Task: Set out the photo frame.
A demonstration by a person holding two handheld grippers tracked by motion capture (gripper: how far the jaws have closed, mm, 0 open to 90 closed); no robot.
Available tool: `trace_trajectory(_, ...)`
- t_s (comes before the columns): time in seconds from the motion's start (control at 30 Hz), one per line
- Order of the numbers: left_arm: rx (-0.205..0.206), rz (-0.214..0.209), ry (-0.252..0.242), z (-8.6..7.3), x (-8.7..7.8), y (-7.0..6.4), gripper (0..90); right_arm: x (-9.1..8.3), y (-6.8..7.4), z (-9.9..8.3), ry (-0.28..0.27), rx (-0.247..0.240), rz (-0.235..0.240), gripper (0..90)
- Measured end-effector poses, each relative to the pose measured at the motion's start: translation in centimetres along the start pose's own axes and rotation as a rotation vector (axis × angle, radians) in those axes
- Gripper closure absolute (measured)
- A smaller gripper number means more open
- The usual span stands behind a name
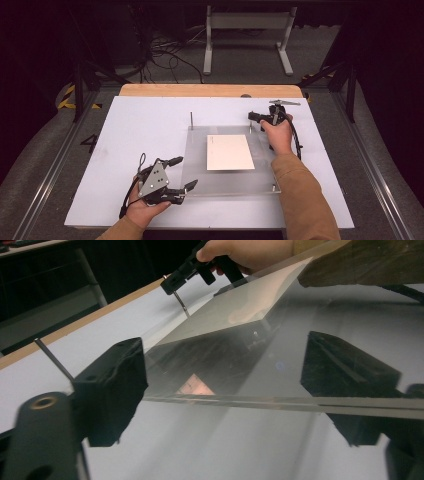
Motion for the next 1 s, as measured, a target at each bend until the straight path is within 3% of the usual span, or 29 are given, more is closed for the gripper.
trace_trajectory(0.07, 0.0, -0.021, -0.012, -0.1, 0.1, 0.0, 35.6, 0.0, 0.0, 0.0, 0.0, 0.003, 0.004, 84.5)
trace_trajectory(0.17, 0.04, -0.015, -0.008, 0.2, 0.2, -0.2, 44.4, 0.0, 0.0, 0.0, -0.001, 0.0, 0.007, 84.4)
trace_trajectory(0.47, 0.06, -0.023, 0.007, 0.3, 0.1, -0.2, 48.0, -0.5, 0.1, -0.3, -0.006, -0.031, 0.012, 82.3)
trace_trajectory(0.63, 0.056, -0.026, 0.005, 0.4, 0.1, 0.0, 48.1, -1.7, 0.2, -0.5, -0.014, -0.074, -0.028, 63.4)
trace_trajectory(0.7, 0.046, -0.028, 0.002, 0.5, 0.1, 0.1, 48.1, -2.7, 0.5, -0.7, -0.02, -0.118, -0.044, 53.5)
trace_trajectory(0.87, 0.037, -0.031, 0.001, 0.7, 0.0, 0.3, 48.0, -4.8, 1.2, -1.1, -0.05, -0.164, -0.003, 44.6)
trace_trajectory(1.0, 0.03, -0.031, -0.005, 0.9, 0.1, 0.5, 48.0, -7.8, 2.5, -1.6, -0.09, -0.197, 0.058, 35.2)
Point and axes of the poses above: each handheld gripper's, and its own axes: x roughly forward along the jaws, z roughly out of its top, y roughly to its left, the point moved 2 cm from there along x, roughly forward along the jaws, and after that the axes turned 11 degrees about x, right-handed, at the moved point
